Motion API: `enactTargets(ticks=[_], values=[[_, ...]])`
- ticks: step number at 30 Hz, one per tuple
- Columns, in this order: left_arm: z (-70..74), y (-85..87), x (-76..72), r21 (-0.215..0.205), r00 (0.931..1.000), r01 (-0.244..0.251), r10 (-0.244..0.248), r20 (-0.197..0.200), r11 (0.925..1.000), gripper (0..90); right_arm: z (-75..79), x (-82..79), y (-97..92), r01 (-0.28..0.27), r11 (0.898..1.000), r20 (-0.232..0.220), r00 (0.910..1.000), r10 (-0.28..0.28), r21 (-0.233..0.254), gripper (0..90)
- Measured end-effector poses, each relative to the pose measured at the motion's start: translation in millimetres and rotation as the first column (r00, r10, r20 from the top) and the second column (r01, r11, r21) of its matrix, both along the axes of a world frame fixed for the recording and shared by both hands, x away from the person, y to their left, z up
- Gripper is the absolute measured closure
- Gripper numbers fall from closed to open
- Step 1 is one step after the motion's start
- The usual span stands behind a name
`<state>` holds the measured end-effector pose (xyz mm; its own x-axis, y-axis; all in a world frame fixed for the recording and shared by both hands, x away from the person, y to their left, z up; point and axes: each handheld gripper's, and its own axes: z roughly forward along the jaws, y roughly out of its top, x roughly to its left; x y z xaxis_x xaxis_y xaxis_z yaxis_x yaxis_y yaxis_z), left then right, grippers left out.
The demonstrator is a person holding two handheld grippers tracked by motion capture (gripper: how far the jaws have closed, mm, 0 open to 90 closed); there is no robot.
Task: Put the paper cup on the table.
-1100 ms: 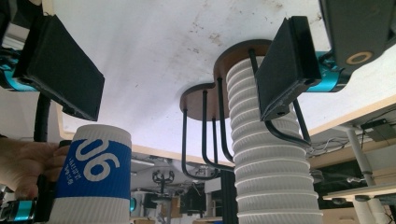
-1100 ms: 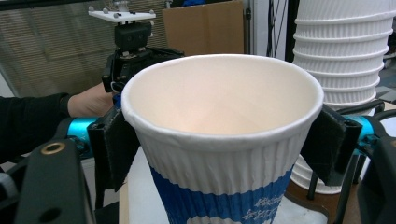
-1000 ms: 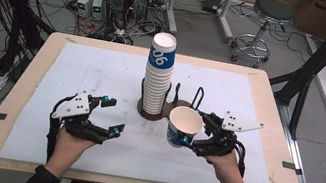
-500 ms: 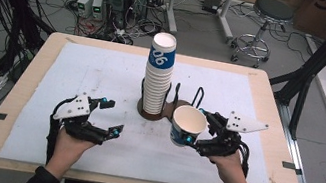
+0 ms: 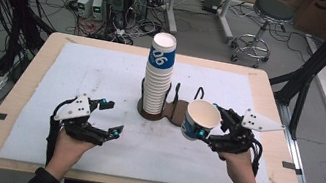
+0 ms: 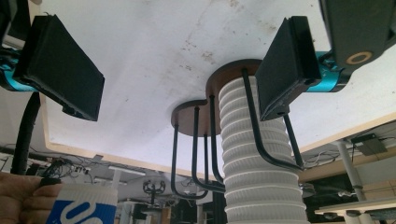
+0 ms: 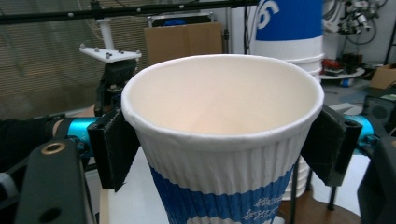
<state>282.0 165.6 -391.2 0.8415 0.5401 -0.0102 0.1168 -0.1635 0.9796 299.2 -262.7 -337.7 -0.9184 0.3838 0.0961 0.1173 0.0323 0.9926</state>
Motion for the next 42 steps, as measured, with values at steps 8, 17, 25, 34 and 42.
enactTargets(ticks=[8, 17, 25, 34, 42], values=[[-1.1, 0.9, 0.1, 0.005, 1.0000, -0.004, 0.004, -0.002, 1.0000, 15.5, 4.2, 2.7, -11.9, 0.042, 0.999, 0.004, 0.9991, -0.042, 0.014, 22.0], [-2.3, 1.2, 1.0, 0.007, 1.0000, -0.008, 0.008, -0.005, 0.9999, 15.5, 5.8, 8.4, -26.6, 0.095, 0.995, 0.008, 0.9954, -0.095, 0.008, 22.0], [-3.0, 1.1, 0.6, 0.010, 0.9999, -0.011, 0.011, -0.009, 0.9999, 15.5, 6.2, 18.1, -46.3, 0.180, 0.984, 0.015, 0.9837, -0.179, -0.018, 22.0], [-3.9, 1.8, 0.7, 0.015, 0.9999, -0.013, 0.013, -0.008, 0.9998, 15.5, 4.6, 31.8, -66.5, 0.263, 0.963, 0.022, 0.9647, -0.262, -0.052, 21.9], [-4.7, 1.4, 1.0, 0.023, 0.9999, -0.011, 0.011, -0.011, 0.9997, 15.5, -1.3, 43.9, -78.3, 0.329, 0.941, 0.038, 0.9444, -0.327, -0.075, 21.8]])
